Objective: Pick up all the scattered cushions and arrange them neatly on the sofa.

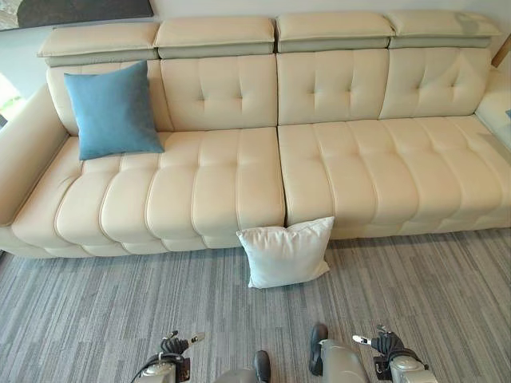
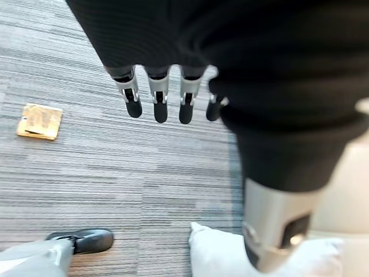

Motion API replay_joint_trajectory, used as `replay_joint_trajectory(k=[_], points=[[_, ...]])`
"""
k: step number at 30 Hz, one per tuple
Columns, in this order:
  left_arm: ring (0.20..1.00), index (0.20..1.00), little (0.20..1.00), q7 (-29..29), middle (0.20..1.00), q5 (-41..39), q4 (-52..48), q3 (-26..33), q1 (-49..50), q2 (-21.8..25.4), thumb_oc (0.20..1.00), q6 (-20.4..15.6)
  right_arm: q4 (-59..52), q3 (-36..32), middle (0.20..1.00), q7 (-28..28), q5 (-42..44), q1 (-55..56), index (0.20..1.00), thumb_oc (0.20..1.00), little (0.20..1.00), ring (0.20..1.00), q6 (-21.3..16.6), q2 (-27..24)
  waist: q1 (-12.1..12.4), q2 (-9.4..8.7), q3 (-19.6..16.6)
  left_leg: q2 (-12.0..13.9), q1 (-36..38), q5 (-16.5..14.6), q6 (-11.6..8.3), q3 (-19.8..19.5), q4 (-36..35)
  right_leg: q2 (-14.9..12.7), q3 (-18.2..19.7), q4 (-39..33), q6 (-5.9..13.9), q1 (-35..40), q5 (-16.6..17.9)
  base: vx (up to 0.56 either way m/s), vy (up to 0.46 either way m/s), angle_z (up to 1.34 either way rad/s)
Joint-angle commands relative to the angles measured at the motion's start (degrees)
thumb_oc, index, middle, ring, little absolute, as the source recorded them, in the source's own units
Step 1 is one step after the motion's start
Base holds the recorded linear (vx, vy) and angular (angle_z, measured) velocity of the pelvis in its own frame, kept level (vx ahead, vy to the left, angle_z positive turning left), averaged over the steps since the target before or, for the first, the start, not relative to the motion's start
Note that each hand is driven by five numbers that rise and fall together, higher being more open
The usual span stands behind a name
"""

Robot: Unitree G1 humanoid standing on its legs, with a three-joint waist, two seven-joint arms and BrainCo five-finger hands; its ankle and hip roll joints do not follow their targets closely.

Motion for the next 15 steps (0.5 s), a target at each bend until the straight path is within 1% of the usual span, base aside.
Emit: replay_joint_trajectory(k=[1, 2, 3, 5, 6, 7, 8, 9, 10, 11, 12, 13, 15], points=[[1.000, 1.000, 1.000, -0.3, 1.000, 3.5, -2.6, 0.1, 0.1, 1.3, 1.000, -1.5, 0.5, -1.6, 1.000, -1.1, 0.1, 0.1, 1.000, 1.000, 1.000, 1.000, -0.1, -2.2, -0.4, -0.44, 1.0, -1.3, 0.9, -3.0, -4.54, 1.1, -0.2, 2.8, 1.6, -7.7, 0.29, 4.0, 6.7, 0.46, -0.177, -0.16], [1.000, 1.000, 1.000, -0.7, 1.000, 4.2, -2.9, 0.5, -0.2, 1.4, 1.000, -1.8, 0.9, -2.7, 1.000, -1.0, -0.1, 0.5, 1.000, 1.000, 1.000, 1.000, 0.0, -2.7, -0.8, -0.64, 0.5, -1.5, 3.5, -4.8, -5.26, 1.1, -0.2, 2.7, 0.9, -10.0, 1.49, 2.8, 7.3, 0.51, -0.184, -0.04], [1.000, 1.000, 1.000, -0.9, 1.000, 4.2, -3.3, 0.5, 0.1, 1.4, 1.000, -1.8, 0.9, -3.0, 1.000, -0.8, -0.1, 0.9, 1.000, 1.000, 1.000, 1.000, 0.1, -2.9, -1.1, -0.55, 0.0, -1.4, 4.7, -5.5, -5.39, 0.8, -0.2, 2.7, 1.1, -10.0, 1.44, 3.4, 7.8, 0.64, -0.247, -0.10], [1.000, 1.000, 1.000, -1.0, 1.000, 4.4, -3.2, 0.2, 0.3, 1.1, 1.000, -1.8, 1.2, -3.0, 1.000, -0.6, -0.1, 1.2, 1.000, 1.000, 1.000, 1.000, 0.0, -3.0, -1.3, -0.43, -0.5, -1.1, 5.7, -5.8, -5.71, 0.3, 0.2, 2.7, 1.0, -10.0, 1.11, 4.2, 7.3, 0.36, -0.166, 0.11], [1.000, 1.000, 1.000, -1.0, 1.000, 3.6, -2.5, 0.5, 0.6, 0.4, 1.000, -1.8, 1.8, -2.7, 1.000, -0.4, -0.1, 1.3, 1.000, 1.000, 1.000, 1.000, 0.0, -3.2, -1.5, -0.11, -1.5, -0.2, 6.5, -5.8, -6.50, 0.0, 2.7, 2.9, 0.4, -10.0, 0.18, 6.0, 8.4, 0.47, -0.241, 0.40], [1.000, 1.000, 1.000, -1.0, 1.000, 3.1, -2.2, 0.5, 0.8, 0.1, 1.000, -1.7, 1.9, -2.5, 1.000, -0.2, 0.0, 1.3, 1.000, 1.000, 1.000, 1.000, -0.1, -3.5, -1.7, 0.24, -2.0, 0.5, 5.8, -4.7, -7.45, -0.3, 7.0, 3.3, 0.3, -10.0, -0.64, 7.3, 8.1, 0.59, -0.324, 0.52], [1.000, 1.000, 1.000, -0.7, 1.000, 1.8, -2.3, 0.7, 0.9, -0.4, 1.000, -1.9, 1.9, -2.2, 1.000, -0.2, 0.1, 1.2, 1.000, 1.000, 1.000, 1.000, -0.2, -3.8, -1.6, 0.51, -1.9, 1.0, 4.2, -2.6, -8.84, -0.1, 12.5, 3.4, -0.1, -10.0, -1.36, 8.7, 7.6, 0.37, -0.266, 0.11], [1.000, 1.000, 1.000, -0.5, 1.000, 0.4, -2.6, 0.7, 1.0, -0.9, 1.000, -1.9, 1.7, -2.0, 1.000, -0.2, 0.5, 0.9, 1.000, 1.000, 1.000, 1.000, -0.4, -4.2, -1.6, 0.56, -1.4, 1.5, 0.9, -0.6, -10.00, -0.4, 20.3, 3.3, -0.6, -9.9, -2.20, 9.8, 6.9, 0.25, -0.259, 0.10], [1.000, 1.000, 1.000, -0.3, 1.000, -0.6, -2.9, 0.6, 1.1, -1.3, 1.000, -2.2, 1.2, -1.8, 1.000, -0.4, 0.8, 0.5, 1.000, 1.000, 1.000, 1.000, -0.6, -4.6, -1.0, 0.37, -0.4, 1.3, -2.3, 1.5, -10.77, -1.0, 25.7, 3.2, -0.7, -10.0, -2.96, 11.0, 6.2, 0.20, -0.249, 0.04], [1.000, 1.000, 1.000, -0.1, 1.000, -1.2, -3.2, 0.3, 1.0, -1.5, 1.000, -2.3, 0.7, -1.5, 1.000, -0.4, 0.8, 0.2, 1.000, 1.000, 1.000, 1.000, -0.6, -5.0, -0.6, 0.24, 0.3, 0.9, -4.9, 2.2, -11.25, -1.6, 30.2, 3.1, -1.0, -10.0, -3.66, 11.8, 5.6, 0.15, -0.220, 0.03], [1.000, 1.000, 1.000, 0.1, 1.000, -2.1, -3.5, 0.2, 0.7, -1.8, 1.000, -2.6, 0.4, -1.2, 1.000, -0.6, 0.7, 0.0, 1.000, 1.000, 1.000, 1.000, -0.6, -5.2, -0.2, 0.00, 1.0, 0.9, -7.1, 2.6, -11.48, -1.9, 33.5, 2.9, -1.2, -10.0, -4.30, 12.5, 4.9, 0.20, -0.224, -0.04], [1.000, 1.000, 1.000, 0.5, 1.000, -3.0, -4.0, 0.2, 0.7, -1.9, 1.000, -2.5, 0.1, -1.0, 1.000, -0.7, 0.6, -0.2, 1.000, 1.000, 1.000, 1.000, -0.4, -5.3, 0.0, -0.36, 1.2, 1.9, -8.4, 2.3, -11.05, -1.0, 34.1, 2.8, -1.4, -10.0, -4.90, 13.0, 3.9, 0.20, -0.198, -0.27], [1.000, 1.000, 1.000, 0.2, 1.000, -2.9, -4.2, -0.1, 0.7, -2.2, 1.000, -2.1, -0.1, -0.8, 1.000, -0.9, 0.6, -0.3, 1.000, 1.000, 1.000, 1.000, -0.1, -5.3, 0.2, -0.84, 1.3, 3.1, -10.3, 0.9, -10.15, 0.4, 30.7, 2.3, -1.9, -10.0, -5.37, 14.0, 2.6, 0.20, -0.131, -0.17]])
